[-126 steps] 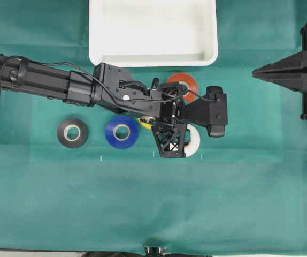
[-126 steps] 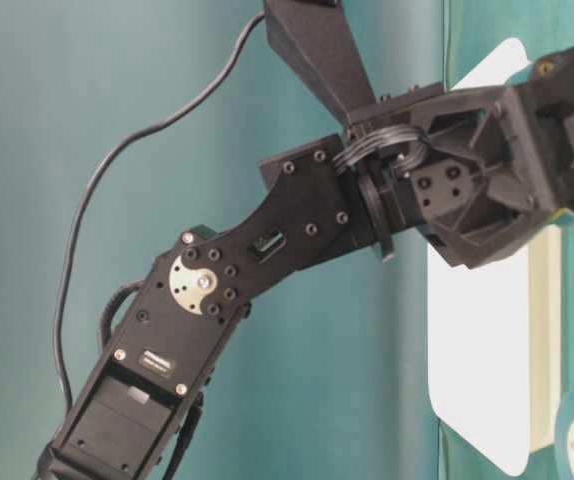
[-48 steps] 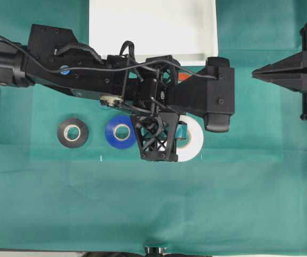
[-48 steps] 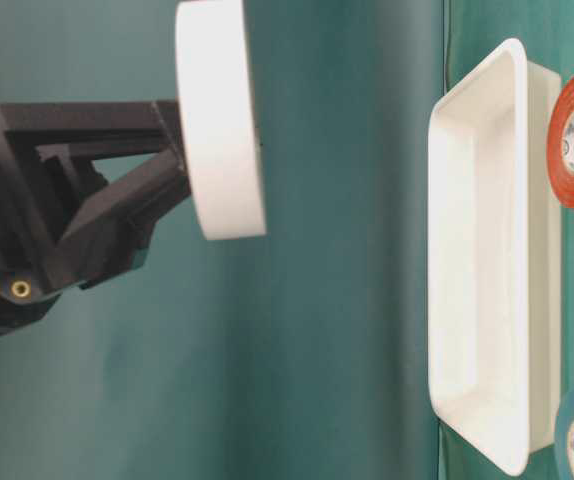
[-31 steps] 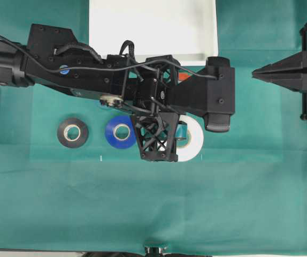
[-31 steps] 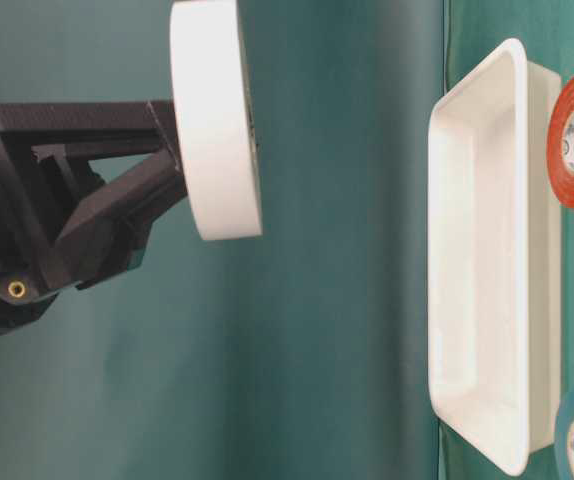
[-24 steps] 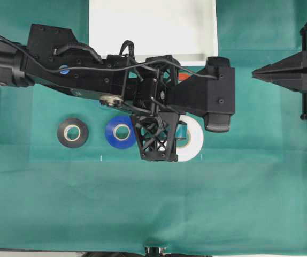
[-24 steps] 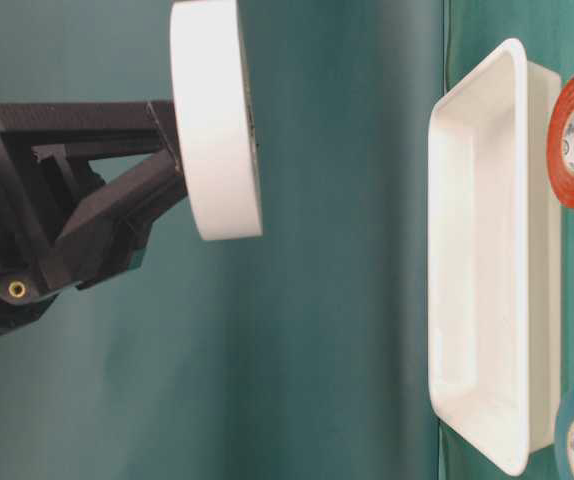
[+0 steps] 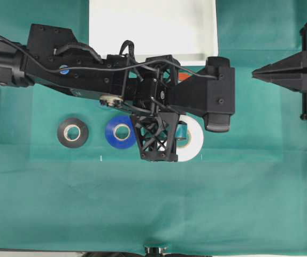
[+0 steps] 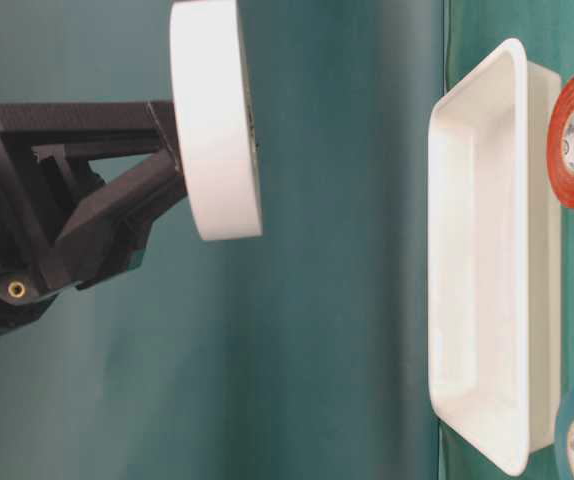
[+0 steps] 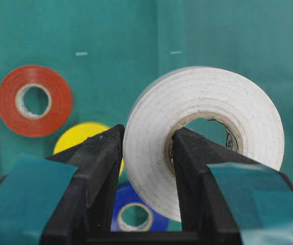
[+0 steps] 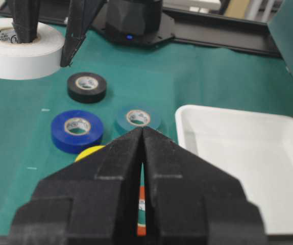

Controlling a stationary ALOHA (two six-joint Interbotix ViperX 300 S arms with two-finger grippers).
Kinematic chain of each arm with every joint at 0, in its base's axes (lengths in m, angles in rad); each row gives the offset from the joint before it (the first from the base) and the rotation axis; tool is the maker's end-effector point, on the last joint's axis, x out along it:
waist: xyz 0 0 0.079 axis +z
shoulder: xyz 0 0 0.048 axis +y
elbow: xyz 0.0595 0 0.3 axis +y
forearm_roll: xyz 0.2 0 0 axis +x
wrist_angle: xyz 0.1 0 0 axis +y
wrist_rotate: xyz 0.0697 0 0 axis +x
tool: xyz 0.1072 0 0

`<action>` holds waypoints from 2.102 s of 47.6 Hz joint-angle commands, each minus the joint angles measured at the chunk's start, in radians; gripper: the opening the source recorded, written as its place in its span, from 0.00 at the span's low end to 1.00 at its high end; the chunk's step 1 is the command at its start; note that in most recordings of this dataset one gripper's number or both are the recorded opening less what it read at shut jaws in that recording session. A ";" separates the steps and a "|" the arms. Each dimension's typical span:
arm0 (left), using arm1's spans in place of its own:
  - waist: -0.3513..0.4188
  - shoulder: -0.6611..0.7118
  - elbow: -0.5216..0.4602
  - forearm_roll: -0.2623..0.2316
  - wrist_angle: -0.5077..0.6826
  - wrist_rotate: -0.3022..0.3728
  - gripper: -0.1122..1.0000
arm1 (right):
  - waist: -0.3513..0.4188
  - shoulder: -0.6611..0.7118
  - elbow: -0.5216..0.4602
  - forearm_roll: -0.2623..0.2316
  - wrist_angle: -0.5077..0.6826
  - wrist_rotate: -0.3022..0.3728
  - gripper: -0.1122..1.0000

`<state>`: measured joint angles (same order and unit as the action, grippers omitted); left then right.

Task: Pick up the tape from a random location and place it into the white case.
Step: 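Lift the white tape roll upward with the left gripper, then carry the white roll with the left gripper over the white tray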

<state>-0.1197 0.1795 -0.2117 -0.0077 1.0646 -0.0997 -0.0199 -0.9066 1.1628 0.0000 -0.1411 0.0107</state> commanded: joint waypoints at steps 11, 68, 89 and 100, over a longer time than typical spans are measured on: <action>-0.002 -0.046 -0.023 0.003 -0.005 -0.002 0.35 | 0.002 0.003 -0.020 0.003 -0.005 0.003 0.10; 0.373 -0.127 0.103 0.008 -0.026 0.021 0.35 | 0.002 0.005 -0.020 0.003 -0.005 0.003 0.10; 0.433 -0.141 0.121 0.009 -0.026 0.021 0.35 | 0.000 0.005 -0.020 0.003 0.003 0.003 0.10; 0.433 -0.143 0.121 0.008 -0.026 0.021 0.35 | 0.000 0.005 -0.020 0.002 0.003 0.003 0.10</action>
<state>0.3114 0.0844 -0.0782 0.0000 1.0446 -0.0798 -0.0199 -0.9066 1.1643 0.0000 -0.1350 0.0123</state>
